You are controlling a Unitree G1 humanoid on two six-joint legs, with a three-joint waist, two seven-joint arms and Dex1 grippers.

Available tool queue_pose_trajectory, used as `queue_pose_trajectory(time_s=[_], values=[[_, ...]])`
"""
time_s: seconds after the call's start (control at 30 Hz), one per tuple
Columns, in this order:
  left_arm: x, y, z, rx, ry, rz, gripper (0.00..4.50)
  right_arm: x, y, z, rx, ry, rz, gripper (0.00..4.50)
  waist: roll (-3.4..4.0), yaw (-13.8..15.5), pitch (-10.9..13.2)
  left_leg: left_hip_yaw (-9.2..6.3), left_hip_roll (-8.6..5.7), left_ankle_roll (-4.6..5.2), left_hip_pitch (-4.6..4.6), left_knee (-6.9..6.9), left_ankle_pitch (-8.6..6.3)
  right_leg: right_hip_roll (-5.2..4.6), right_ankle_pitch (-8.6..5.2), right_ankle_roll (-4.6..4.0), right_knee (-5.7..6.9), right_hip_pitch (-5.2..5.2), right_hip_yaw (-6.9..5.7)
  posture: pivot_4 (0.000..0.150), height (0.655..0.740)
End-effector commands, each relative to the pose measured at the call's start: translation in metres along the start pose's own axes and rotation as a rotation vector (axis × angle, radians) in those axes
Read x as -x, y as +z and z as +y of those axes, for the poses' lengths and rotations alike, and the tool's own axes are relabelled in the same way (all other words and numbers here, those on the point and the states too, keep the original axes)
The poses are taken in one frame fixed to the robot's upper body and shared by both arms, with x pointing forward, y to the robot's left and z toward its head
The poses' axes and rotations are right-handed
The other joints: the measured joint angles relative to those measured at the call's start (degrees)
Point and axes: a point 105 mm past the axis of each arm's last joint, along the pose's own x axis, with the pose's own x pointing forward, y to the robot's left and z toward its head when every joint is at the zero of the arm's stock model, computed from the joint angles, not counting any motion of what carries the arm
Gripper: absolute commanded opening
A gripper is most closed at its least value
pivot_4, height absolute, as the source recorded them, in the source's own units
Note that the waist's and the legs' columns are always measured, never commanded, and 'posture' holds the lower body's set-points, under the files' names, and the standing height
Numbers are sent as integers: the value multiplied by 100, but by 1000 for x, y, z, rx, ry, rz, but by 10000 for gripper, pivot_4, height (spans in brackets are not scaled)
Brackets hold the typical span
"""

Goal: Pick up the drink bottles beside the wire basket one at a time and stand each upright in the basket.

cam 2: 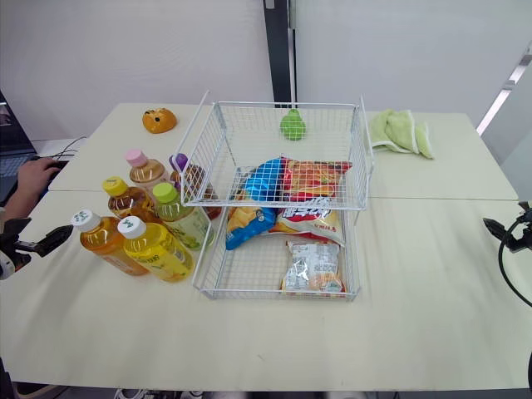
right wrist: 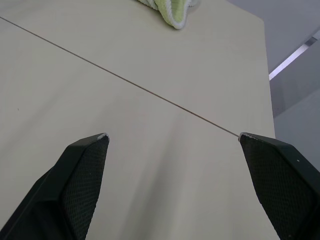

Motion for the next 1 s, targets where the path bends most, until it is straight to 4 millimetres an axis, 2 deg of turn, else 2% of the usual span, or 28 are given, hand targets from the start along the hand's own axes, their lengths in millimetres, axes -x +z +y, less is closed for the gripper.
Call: queue_pose_trajectory(time_s=[0.03, 0.8, 0.93, 1.0], values=[[5, 16, 11, -36, 39, -35, 45000, 10, 14, -15, 35, -50, -40, 44611, 0, 0, 0, 0, 0, 0, 0, 0, 0, 0, 0, 0, 0, 0, 0, 1500, 7400], [2, 19, 15, -38, 76, -53, 45000, 17, 10, -20, 37, -90, -35, 44611, 0, 2, 0, -1, 1, 0, 0, 18, 0, 0, -1, 0, 16, 0, 1, 1500, 7400], [2, 19, 17, -40, 90, -56, 45000, 17, 13, -25, 54, -137, -43, 44611, 0, 1, 0, -1, 1, 0, 0, 20, -1, 0, -1, 0, 18, 0, 1, 1500, 7400], [2, 20, 18, -36, 102, -62, 45000, 16, 20, -31, 41, -198, -90, 44611, 0, 1, 0, -1, 2, 0, 0, 21, 0, 0, 0, 0, 20, 0, 1, 1500, 7400]])
